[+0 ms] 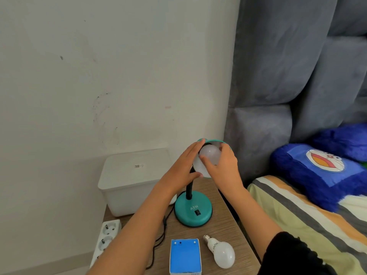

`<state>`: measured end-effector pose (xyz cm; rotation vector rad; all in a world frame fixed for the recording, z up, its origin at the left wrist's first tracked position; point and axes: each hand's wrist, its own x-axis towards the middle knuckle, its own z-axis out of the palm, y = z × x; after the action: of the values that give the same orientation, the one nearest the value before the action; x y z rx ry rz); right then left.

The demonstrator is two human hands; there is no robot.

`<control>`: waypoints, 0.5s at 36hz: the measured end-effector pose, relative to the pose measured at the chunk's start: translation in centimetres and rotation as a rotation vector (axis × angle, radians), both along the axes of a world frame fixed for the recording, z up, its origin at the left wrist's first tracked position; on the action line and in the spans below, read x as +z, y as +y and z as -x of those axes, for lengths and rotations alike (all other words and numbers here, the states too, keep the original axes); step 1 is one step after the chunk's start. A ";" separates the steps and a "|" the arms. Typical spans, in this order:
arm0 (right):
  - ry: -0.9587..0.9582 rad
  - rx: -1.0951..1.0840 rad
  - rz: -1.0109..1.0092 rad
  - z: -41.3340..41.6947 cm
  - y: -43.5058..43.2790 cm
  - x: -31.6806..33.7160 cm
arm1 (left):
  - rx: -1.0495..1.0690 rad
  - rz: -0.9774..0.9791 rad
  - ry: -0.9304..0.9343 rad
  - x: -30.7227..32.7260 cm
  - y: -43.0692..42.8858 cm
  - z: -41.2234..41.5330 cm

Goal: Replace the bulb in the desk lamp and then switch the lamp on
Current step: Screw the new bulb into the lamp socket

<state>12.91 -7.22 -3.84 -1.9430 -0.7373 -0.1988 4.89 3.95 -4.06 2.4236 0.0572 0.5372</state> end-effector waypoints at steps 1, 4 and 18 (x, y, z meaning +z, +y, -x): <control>-0.032 0.023 0.013 0.1 0.0 0.0 | -0.001 0.001 -0.003 0.0 0.0 0.0; -0.094 0.038 0.054 0.4 -0.1 -0.1 | 0.001 0.012 -0.008 0.1 0.1 -0.1; -0.002 -0.028 0.018 -0.1 -0.8 -0.4 | 0.013 0.003 0.008 0.1 0.0 0.0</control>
<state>12.99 -7.99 -4.21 -1.9713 -0.7153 -0.2118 4.89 3.96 -4.00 2.4237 0.0767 0.5328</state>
